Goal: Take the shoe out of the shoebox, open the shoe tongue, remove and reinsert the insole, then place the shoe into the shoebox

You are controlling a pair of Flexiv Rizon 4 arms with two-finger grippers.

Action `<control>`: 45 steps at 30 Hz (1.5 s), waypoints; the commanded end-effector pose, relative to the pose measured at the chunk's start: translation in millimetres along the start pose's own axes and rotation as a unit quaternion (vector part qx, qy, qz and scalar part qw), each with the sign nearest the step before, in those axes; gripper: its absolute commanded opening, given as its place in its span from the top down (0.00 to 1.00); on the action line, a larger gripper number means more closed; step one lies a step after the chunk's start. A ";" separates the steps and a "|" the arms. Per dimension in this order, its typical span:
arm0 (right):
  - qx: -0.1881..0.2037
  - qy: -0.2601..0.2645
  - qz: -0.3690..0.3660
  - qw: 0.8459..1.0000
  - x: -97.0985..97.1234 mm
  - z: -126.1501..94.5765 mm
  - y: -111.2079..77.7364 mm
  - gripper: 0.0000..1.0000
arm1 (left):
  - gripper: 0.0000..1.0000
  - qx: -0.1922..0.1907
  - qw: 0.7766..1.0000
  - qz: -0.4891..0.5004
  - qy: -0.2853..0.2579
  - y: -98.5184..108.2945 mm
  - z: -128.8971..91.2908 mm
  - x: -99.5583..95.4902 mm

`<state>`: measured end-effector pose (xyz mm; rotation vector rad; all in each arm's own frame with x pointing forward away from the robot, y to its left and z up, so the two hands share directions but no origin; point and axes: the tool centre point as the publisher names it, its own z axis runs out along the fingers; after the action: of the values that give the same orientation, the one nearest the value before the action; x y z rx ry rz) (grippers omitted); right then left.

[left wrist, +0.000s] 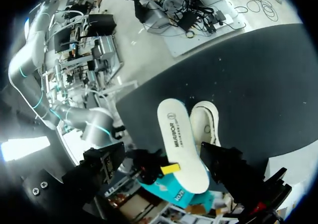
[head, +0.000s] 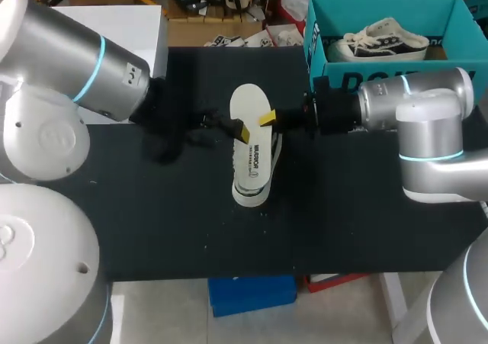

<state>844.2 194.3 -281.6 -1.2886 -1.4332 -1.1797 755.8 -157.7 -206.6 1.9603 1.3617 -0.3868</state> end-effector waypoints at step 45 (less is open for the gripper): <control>0.000 -0.001 0.000 1.000 -0.1 0.8 0.4 1.00 | 0.00 0.100 0.884 -0.084 0.449 26.3 13.6 -34.3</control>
<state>844.3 194.4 -281.6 -1.2886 -1.4332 -1.1796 767.5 -192.8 -185.0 2.2873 2.0939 0.3022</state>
